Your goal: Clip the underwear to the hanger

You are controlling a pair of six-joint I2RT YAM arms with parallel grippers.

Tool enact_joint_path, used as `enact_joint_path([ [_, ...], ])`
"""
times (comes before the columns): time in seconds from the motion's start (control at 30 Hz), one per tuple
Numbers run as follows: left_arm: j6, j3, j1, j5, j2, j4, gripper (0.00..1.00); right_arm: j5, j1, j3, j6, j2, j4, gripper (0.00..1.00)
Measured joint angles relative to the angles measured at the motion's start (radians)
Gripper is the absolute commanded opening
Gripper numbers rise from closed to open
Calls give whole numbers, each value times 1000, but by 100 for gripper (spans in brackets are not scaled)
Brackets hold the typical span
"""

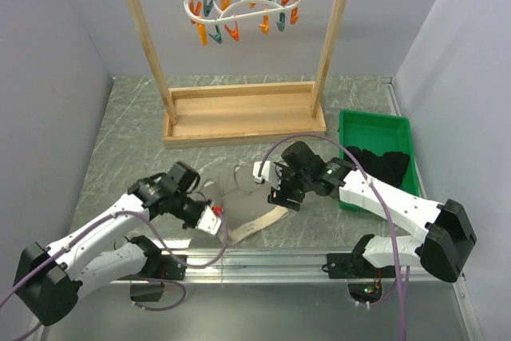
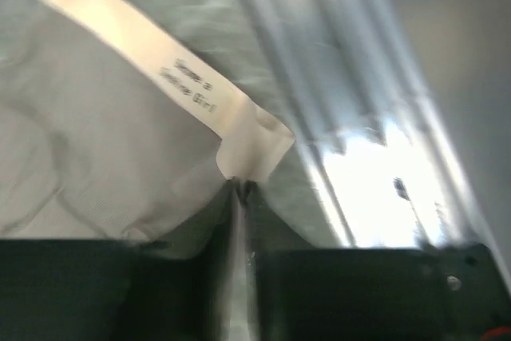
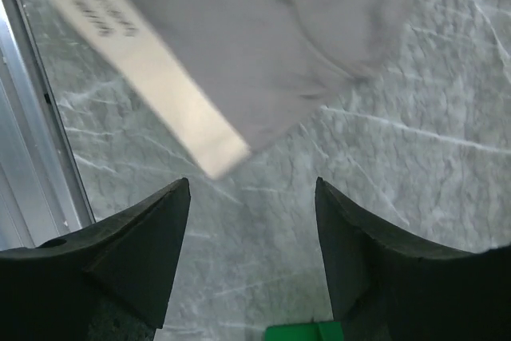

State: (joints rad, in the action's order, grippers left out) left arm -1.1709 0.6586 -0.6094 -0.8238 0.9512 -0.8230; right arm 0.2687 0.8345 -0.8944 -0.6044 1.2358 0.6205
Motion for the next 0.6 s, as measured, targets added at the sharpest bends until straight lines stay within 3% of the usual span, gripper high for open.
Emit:
enact_joint_path([
  [0.03, -11, -29, -32, 11, -13, -21, 53, -6, -8, -4, 3, -3, 9, 70],
  [0.07, -19, -46, -62, 16, -29, -37, 58, -10, -16, -9, 9, -5, 15, 68],
  [0.13, -6, -47, -97, 18, -51, -49, 66, -17, -35, -28, 28, -4, 29, 59],
  [0.3, 63, 24, -119, 39, -29, -41, 65, 8, -121, -127, 131, 77, 69, 52],
  [0.37, 84, 82, -119, 57, 20, -22, 73, 49, -187, -165, 182, 120, 81, 53],
  [0.4, 79, 114, -121, 66, 56, -11, 79, 71, -224, -177, 199, 134, 88, 54],
  [0.43, 70, 150, -126, 78, 97, -12, 93, 107, -282, -197, 222, 150, 105, 58],
  [0.47, 51, 190, -139, 97, 152, -11, 97, 129, -329, -215, 239, 160, 118, 59],
  [0.53, 35, 261, -175, 133, 269, -9, 99, 183, -434, -253, 267, 175, 142, 62],
  [0.6, 10, 317, -214, 177, 395, -2, 99, 218, -518, -284, 287, 174, 163, 74],
])
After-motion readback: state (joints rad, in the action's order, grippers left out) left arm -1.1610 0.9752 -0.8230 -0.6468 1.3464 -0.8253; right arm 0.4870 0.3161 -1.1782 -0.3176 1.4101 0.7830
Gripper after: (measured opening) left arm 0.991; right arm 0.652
